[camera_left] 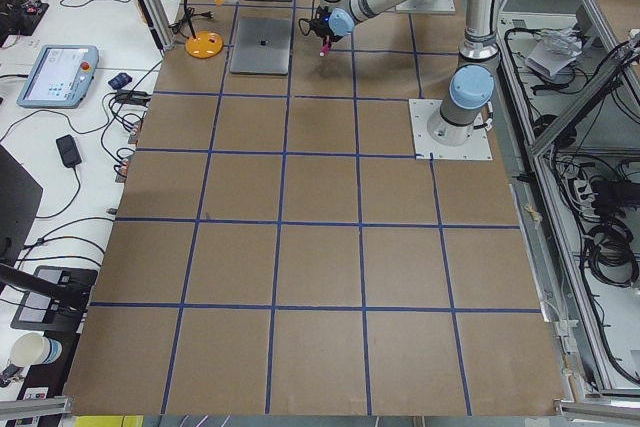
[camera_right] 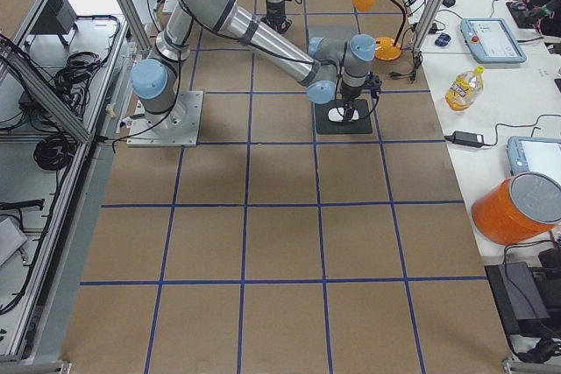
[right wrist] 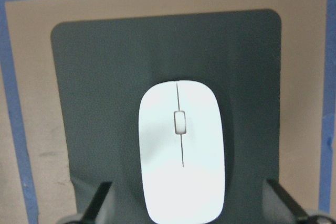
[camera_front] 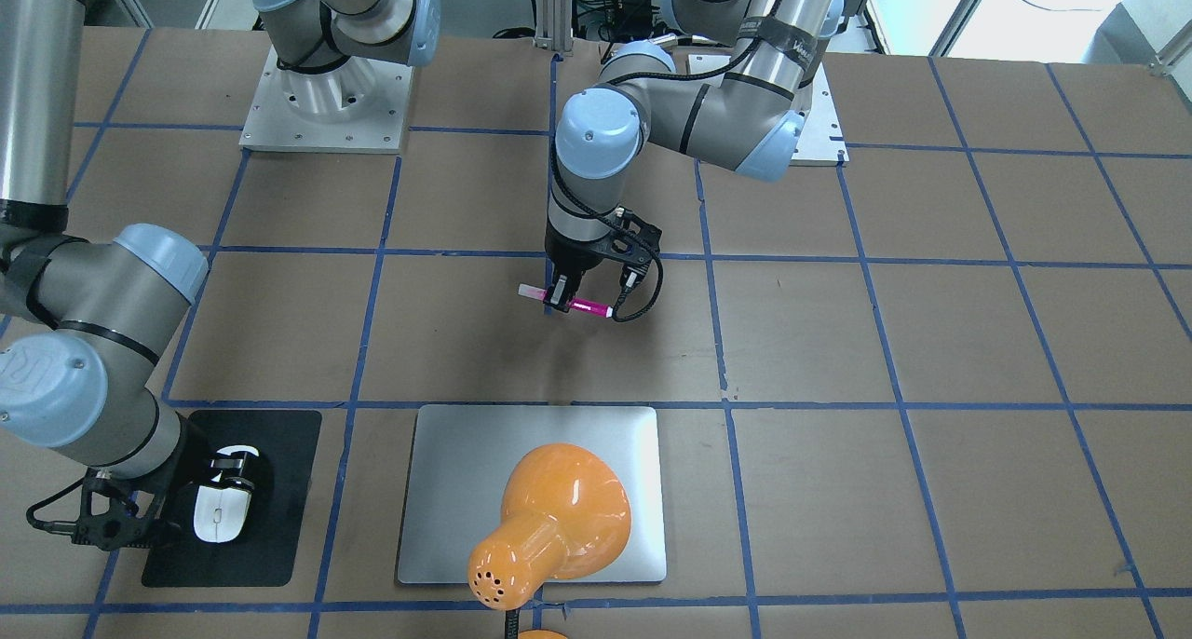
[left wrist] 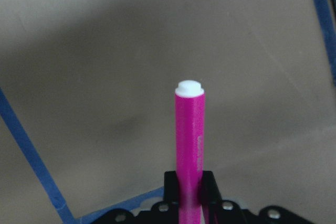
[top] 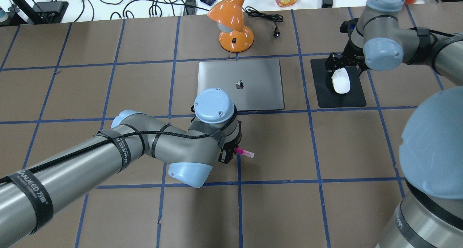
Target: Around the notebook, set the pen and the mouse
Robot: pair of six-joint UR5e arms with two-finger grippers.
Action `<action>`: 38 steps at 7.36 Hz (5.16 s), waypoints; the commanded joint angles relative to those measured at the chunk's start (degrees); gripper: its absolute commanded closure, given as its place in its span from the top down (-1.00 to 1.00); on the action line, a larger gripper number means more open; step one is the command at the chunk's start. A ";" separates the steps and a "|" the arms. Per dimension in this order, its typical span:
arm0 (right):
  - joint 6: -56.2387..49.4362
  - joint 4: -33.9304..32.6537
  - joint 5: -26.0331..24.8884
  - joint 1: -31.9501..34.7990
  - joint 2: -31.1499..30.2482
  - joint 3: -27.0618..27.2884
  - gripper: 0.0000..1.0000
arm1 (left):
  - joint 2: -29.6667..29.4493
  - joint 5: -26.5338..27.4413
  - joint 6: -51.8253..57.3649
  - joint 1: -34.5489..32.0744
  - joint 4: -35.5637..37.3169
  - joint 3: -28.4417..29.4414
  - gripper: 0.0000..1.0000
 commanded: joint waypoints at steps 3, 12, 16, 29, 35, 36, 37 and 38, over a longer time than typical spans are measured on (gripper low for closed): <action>-0.05 22.13 -0.39 -0.86 -20.78 -0.61 1.00 | -4.50 -1.55 -8.33 -0.34 1.52 3.09 -0.96; 17.87 32.49 0.75 12.49 -22.43 -10.61 1.00 | 3.37 -1.45 19.06 10.34 -4.58 4.68 1.00; 11.46 32.76 0.58 12.06 -22.24 -10.20 1.00 | 15.33 0.55 60.49 27.92 -34.85 11.85 1.00; 12.16 32.58 0.66 12.58 -22.06 -10.55 1.00 | 16.76 5.84 95.48 24.45 -49.28 28.33 1.00; 12.25 32.49 0.75 12.58 -21.98 -10.81 1.00 | 15.44 3.48 100.58 24.62 -42.60 27.97 1.00; 12.25 32.41 0.75 12.58 -21.98 -10.81 1.00 | 15.88 4.07 99.44 24.62 -43.03 27.97 1.00; 12.25 32.41 0.75 12.58 -21.98 -10.90 1.00 | 16.58 4.25 99.08 24.62 -44.08 27.89 1.00; 12.25 32.41 0.75 12.58 -21.98 -10.90 1.00 | 16.85 4.25 98.99 24.80 -44.61 27.97 1.00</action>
